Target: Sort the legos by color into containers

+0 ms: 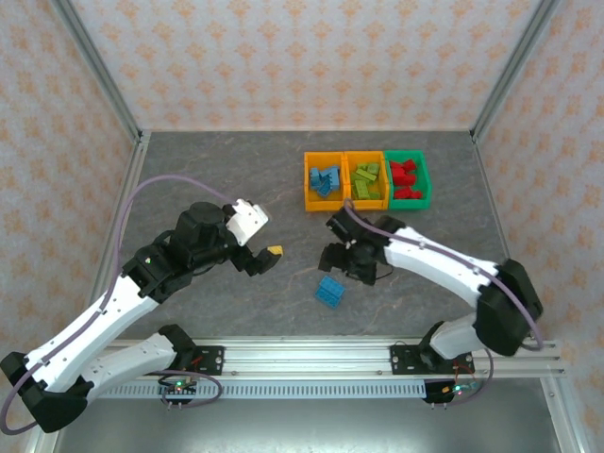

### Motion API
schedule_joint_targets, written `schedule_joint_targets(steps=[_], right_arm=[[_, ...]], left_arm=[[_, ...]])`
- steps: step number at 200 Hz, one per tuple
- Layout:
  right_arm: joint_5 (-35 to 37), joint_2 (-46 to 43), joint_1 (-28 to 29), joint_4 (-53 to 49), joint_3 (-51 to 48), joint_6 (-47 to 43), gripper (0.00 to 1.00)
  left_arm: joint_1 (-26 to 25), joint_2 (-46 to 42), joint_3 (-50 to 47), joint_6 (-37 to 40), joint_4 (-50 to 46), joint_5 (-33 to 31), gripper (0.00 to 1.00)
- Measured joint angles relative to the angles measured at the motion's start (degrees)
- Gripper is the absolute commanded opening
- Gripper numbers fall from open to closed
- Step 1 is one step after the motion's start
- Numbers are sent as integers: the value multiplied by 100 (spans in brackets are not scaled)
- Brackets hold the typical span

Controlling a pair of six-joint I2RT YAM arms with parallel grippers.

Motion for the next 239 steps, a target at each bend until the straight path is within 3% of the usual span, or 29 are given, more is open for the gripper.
schedule_joint_targets(steps=[48, 132, 203, 239], right_arm=[[-595, 1244, 13, 13, 28, 361, 98], [-1056, 1969, -205, 188, 389, 411, 93], [-1132, 2225, -468, -249, 597, 372, 66], [-927, 2127, -636, -260, 597, 389, 57]], left_arm=[[0, -33, -42, -9, -105, 0, 98], [0, -227, -299, -9, -190, -2, 98], [0, -262, -426, -7, -190, -22, 98], [0, -286, -444, -7, -195, -50, 98]])
